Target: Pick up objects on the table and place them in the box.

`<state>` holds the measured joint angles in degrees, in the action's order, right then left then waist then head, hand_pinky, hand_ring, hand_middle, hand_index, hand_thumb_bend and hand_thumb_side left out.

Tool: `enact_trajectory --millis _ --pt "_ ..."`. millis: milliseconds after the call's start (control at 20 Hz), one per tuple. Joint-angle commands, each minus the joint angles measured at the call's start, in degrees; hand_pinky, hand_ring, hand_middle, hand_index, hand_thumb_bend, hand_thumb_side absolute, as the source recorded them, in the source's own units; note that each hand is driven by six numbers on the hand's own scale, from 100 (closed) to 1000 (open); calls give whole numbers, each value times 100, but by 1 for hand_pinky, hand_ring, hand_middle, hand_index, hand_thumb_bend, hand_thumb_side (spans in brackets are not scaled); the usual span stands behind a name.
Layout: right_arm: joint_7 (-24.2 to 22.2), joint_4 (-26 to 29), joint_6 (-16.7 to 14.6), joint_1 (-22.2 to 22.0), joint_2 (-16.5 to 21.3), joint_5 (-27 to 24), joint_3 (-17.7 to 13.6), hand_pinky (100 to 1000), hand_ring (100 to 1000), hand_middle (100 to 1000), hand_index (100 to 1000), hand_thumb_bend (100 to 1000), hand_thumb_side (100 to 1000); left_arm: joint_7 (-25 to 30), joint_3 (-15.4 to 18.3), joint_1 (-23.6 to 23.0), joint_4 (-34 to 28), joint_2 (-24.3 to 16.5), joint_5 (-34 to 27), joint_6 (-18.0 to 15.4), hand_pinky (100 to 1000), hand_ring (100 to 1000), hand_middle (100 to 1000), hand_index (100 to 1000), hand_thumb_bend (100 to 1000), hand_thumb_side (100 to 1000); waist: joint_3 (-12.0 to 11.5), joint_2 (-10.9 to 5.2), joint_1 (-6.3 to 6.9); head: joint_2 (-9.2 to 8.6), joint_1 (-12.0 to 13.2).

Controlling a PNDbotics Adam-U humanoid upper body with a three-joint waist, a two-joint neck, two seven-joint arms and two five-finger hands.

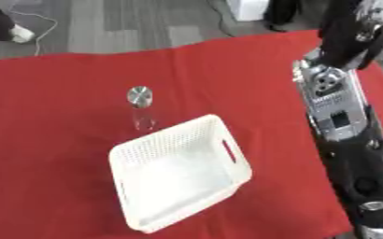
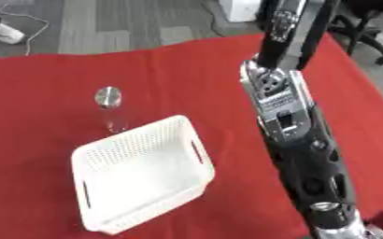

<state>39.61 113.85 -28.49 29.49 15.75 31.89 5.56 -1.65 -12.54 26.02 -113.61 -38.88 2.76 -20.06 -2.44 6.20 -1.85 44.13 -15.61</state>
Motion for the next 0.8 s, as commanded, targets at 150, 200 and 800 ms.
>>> enact_trajectory --millis 150,200,800 --pt "151 74 -269 14 48 -136 45 572 596 619 648 100 1000 762 -159 478 -98 -778 227 464 678 745 905 932 100 841 37 -99 43 -1 125" --pt "138 74 -269 10 53 -154 50 572 596 618 648 100 1000 920 -203 564 -98 -852 247 471 688 750 904 929 100 840 41 -97 45 -1 126" --pt "23 74 -287 33 60 -261 101 572 596 618 648 100 1000 1797 -537 1308 -98 -1250 1072 469 753 787 901 921 100 827 97 -87 82 -1 181"
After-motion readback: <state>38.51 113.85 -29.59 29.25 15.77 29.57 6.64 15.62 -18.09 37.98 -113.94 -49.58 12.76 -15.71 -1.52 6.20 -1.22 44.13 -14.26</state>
